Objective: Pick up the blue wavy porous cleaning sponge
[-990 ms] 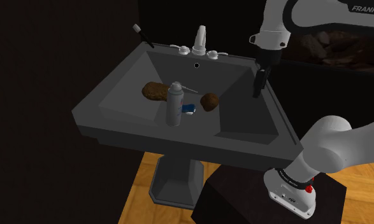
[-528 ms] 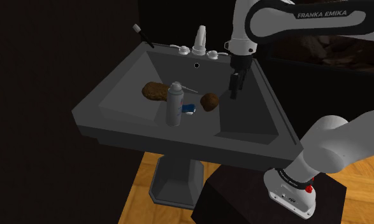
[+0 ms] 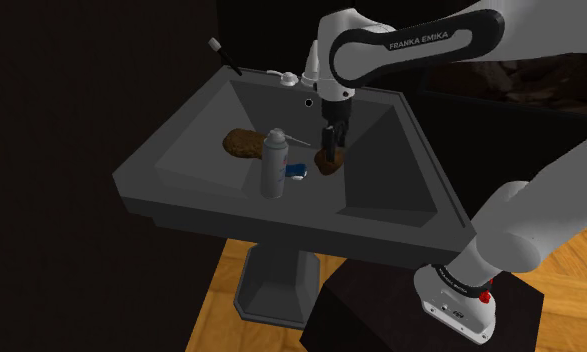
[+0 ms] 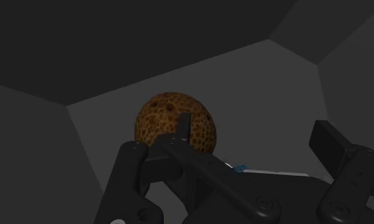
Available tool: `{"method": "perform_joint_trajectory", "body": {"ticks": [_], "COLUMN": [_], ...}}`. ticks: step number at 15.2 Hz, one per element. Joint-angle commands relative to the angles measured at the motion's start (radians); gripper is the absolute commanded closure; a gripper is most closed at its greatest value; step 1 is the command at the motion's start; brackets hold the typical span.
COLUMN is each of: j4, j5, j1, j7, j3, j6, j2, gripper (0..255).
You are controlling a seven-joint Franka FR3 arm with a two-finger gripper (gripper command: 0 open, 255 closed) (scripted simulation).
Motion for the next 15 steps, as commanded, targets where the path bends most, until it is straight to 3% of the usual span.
{"method": "perform_joint_trajectory", "body": {"ticks": [1,7,15], "j4": [0.073,0.259,0.206], "j5": [-0.014,-0.062,-0.069], "j1": [0.006,0.028,0.03], "j7": [0.009,0.027,0.033], "j3": [0.012,0.033,0.031], "j6": [0.018,0.042,0.135], "j2": [0.101,0.338,0.379], "gripper": [0,0,0]}}
